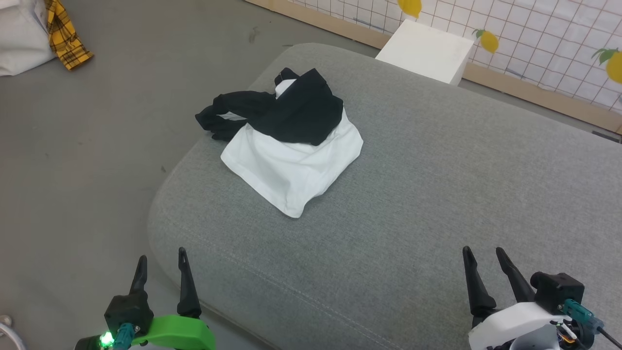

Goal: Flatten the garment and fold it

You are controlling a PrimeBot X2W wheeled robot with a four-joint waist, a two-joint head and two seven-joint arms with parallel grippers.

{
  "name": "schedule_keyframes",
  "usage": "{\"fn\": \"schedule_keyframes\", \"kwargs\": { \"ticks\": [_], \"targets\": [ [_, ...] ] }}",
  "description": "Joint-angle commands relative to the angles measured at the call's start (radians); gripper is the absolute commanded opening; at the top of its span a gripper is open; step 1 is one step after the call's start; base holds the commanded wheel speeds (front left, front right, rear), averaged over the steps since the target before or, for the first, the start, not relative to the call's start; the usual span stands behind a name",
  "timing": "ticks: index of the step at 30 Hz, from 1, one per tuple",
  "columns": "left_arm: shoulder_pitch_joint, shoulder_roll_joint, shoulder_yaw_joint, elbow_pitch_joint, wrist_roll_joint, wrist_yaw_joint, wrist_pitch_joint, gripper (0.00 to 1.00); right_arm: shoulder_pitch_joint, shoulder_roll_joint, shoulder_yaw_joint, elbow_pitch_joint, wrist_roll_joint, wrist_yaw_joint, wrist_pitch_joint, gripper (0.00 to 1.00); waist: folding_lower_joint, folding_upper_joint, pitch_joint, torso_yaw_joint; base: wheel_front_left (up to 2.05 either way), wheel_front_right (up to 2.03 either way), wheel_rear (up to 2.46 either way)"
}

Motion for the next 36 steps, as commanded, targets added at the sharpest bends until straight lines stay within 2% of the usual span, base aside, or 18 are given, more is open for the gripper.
{"fn": "schedule_keyframes", "kwargs": {
  "ticks": [1, 6, 11, 18, 23, 27, 31, 36],
  "targets": [
    [0.012, 0.003, -0.001, 0.001, -0.009, 0.004, -0.005, 1.0, 0.0, 0.001, -0.002, 0.003, 0.004, -0.002, -0.005, 1.0, 0.0, 0.0, 0.0, -0.001, 0.0, 0.0, 0.0],
    [0.006, 0.002, -0.005, 0.01, -0.014, 0.0, -0.005, 1.0, -0.002, 0.001, -0.002, 0.001, 0.003, -0.002, -0.004, 1.0, 0.0, 0.0, 0.002, -0.006, 0.0, 0.0, 0.0],
    [-0.088, 0.018, -0.014, 0.039, -0.043, -0.042, 0.03, 1.0, -0.014, 0.001, 0.0, -0.018, -0.011, -0.002, 0.012, 1.0, 0.0, 0.0, 0.025, -0.017, 0.0, 0.0, 0.0],
    [-0.376, 0.081, 0.003, 0.144, -0.107, -0.123, 0.137, 1.0, -0.073, 0.001, 0.017, -0.084, -0.061, -0.002, 0.059, 1.0, 0.0, 0.0, 0.113, -0.103, 0.0, 0.0, 0.0],
    [-0.603, 0.102, 0.02, 0.311, -0.185, -0.166, 0.29, 1.0, -0.104, 0.001, 0.012, -0.152, -0.103, -0.002, 0.104, 1.0, 0.0, 0.0, 0.197, -0.183, 0.0, 0.0, 0.0],
    [-0.754, 0.114, 0.043, 0.464, -0.24, -0.147, 0.46, 1.0, -0.104, 0.001, 0.002, -0.208, -0.132, -0.002, 0.138, 1.0, 0.0, 0.0, 0.253, -0.246, 0.0, 0.0, 0.0],
    [-0.844, 0.13, 0.049, 0.589, -0.257, -0.082, 0.648, 1.0, -0.09, 0.001, -0.021, -0.262, -0.151, -0.002, 0.165, 1.0, 0.0, 0.0, 0.301, -0.295, 0.0, 0.0, 0.0],
    [-0.882, 0.143, 0.021, 0.673, -0.235, -0.03, 0.777, 1.0, -0.07, 0.001, -0.051, -0.309, -0.159, -0.002, 0.184, 1.0, 0.0, 0.0, 0.345, -0.322, 0.0, 0.0, 0.0]
  ]
}}
